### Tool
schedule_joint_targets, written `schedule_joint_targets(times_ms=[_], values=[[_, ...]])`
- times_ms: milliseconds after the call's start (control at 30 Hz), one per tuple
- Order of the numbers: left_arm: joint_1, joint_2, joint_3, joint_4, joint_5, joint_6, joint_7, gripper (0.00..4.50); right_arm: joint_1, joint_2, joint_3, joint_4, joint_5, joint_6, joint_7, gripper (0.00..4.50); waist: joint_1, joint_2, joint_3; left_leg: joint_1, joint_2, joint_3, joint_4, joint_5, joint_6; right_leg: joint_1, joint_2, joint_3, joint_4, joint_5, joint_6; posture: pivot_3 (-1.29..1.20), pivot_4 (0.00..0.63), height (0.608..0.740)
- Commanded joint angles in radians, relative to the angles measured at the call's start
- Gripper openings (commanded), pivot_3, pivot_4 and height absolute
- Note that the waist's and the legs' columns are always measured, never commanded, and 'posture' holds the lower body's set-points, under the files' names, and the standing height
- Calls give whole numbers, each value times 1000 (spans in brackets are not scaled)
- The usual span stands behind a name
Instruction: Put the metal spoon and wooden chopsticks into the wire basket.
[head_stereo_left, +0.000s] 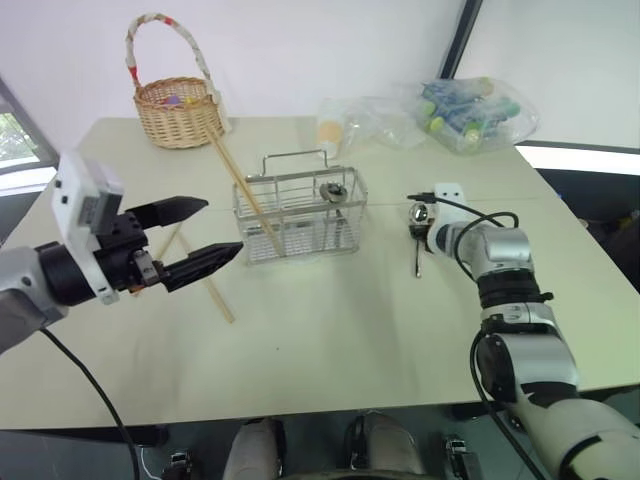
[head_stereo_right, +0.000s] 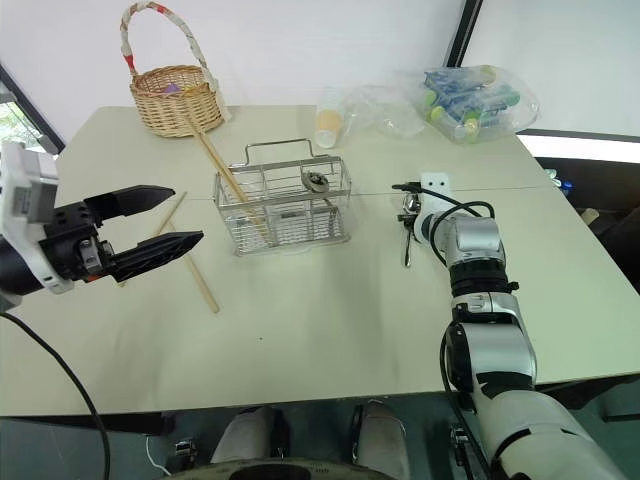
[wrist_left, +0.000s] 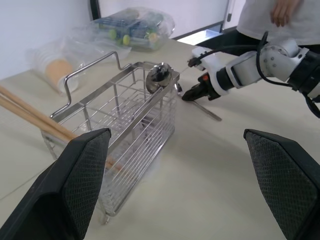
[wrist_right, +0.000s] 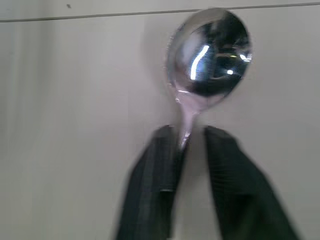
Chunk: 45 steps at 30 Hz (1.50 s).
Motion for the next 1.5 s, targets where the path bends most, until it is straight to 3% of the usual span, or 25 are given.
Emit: schedule_joint_targets(times_ms=[33, 300, 500, 667, 1000, 1233, 1500], values=[[-21, 17, 30, 2, -26, -28, 11, 4500, -7, -2, -15, 23, -2, -7, -2, 27, 0, -1, -1, 0, 0, 0, 0, 0, 0, 0, 0, 0, 0, 0, 0, 0, 150, 627], [-32, 15, 13, 17, -22, -50, 21, 4500, -1, -39, -19, -1, -19, -40, 3, 27, 2, -1, -1, 0, 0, 0, 0, 0, 0, -2, -1, 0, 3, -2, 3, 0, 150, 627], [-62, 12, -19, 43, 3, -66, 19, 4500, 10, -73, -15, -127, -17, -60, 25, 27, 1, 0, 0, -3, -1, 0, 0, 0, 0, -3, -1, 1, 3, -1, 2, 0, 150, 627], [-94, -3, -56, 56, 24, -82, 36, 4500, 17, -74, -44, -352, 19, -186, 55, 27, -4, 2, 1, -5, 0, 0, -1, 0, 0, -3, -1, 1, 3, -1, 2, 0, 150, 627], [-126, -7, -77, 67, 10, -90, 45, 4500, -85, 130, -81, -593, 222, -247, 78, 27, -1, 2, 1, -4, 0, 0, -1, 0, 0, -7, 0, 1, 4, -1, 3, 0, 150, 627], [-139, -10, -83, 56, 0, -88, 61, 4500, -159, 267, -32, -501, 214, -404, 69, 27, 2, 1, 1, -8, -1, -1, 0, 0, 0, -8, 0, 1, 4, -1, 3, 0, 150, 627], [-132, -7, -63, 29, -30, -89, 107, 4500, -70, 300, 10, -375, 162, -615, 115, 27, -1, 1, 1, -10, -2, 0, 1, 2, -3, -9, 1, 1, 5, -1, 3, 0, 150, 627]])
